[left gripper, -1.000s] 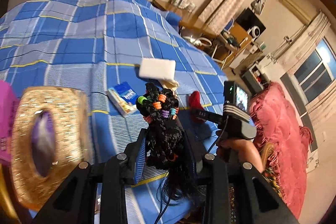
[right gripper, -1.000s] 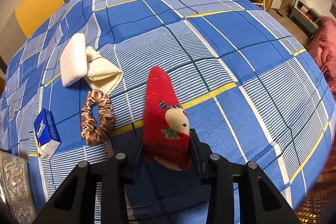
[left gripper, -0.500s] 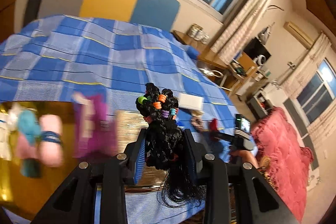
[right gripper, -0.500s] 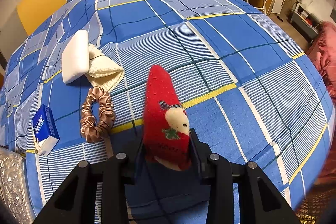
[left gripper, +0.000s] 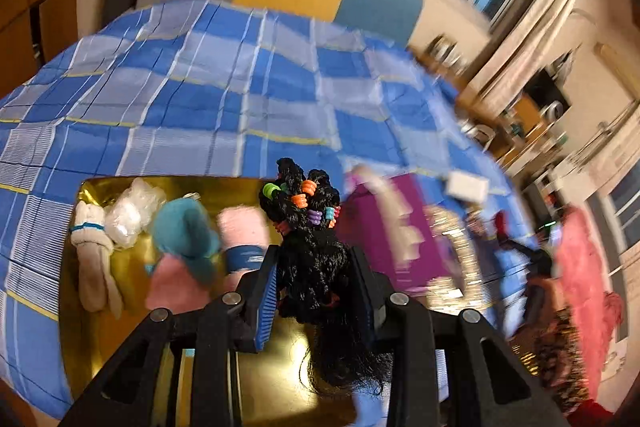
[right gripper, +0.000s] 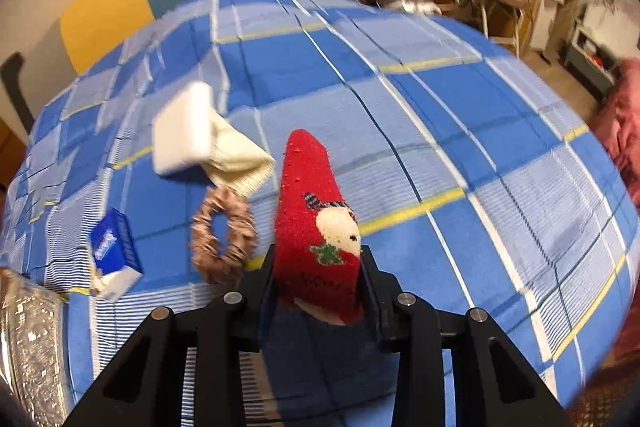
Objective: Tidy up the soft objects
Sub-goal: 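Carry the black hair bundle into the gold tray and open the left gripper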
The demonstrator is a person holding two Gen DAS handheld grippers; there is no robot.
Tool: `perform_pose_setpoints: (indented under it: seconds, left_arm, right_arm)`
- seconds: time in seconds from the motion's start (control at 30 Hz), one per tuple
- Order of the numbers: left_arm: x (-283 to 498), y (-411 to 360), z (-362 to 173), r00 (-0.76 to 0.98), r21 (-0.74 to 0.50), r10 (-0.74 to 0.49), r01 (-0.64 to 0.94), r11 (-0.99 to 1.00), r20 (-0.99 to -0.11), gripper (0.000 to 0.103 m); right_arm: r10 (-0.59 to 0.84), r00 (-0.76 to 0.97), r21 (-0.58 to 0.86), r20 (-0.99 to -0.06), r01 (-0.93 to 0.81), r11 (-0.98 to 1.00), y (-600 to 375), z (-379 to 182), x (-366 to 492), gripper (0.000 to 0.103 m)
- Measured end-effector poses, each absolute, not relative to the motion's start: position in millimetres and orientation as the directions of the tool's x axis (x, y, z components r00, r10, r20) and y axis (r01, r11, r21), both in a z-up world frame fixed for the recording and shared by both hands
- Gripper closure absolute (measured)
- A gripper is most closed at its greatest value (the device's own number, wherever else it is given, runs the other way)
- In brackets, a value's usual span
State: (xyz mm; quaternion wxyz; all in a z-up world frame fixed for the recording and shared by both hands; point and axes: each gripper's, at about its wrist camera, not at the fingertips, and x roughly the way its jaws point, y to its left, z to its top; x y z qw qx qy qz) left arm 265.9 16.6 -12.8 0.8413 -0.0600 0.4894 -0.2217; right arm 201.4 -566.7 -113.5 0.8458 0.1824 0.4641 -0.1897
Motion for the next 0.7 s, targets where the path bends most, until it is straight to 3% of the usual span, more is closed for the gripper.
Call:
perform_pose_setpoints:
  seconds: [0.27, 0.5, 0.7]
  left_arm:
    - [305.6, -17.5, -74.0, 0.314, -0.202, -0.329, 0.376, 0.905, -0.89, 0.07]
    - [328.7, -31.9, -93.4, 0.325, -0.183, -0.294, 0.33, 0.926, -0.899, 0.066]
    - [316.7, -19.8, -73.4, 0.414, -0.238, -0.34, 0.278, 0.931, -0.844, 0.065]
  right_arm:
    - [-0.166, 0.557, 0.116, -0.814, 0.436, 0.893, -553.6, -100.1, 202.9, 0.067]
    - [-0.168, 0.547, 0.115, -0.82, 0.446, 0.888, -555.1, -103.9, 203.3, 0.067]
    - [-0.172, 0.551, 0.115, -0.817, 0.446, 0.887, -555.0, -103.1, 203.7, 0.067]
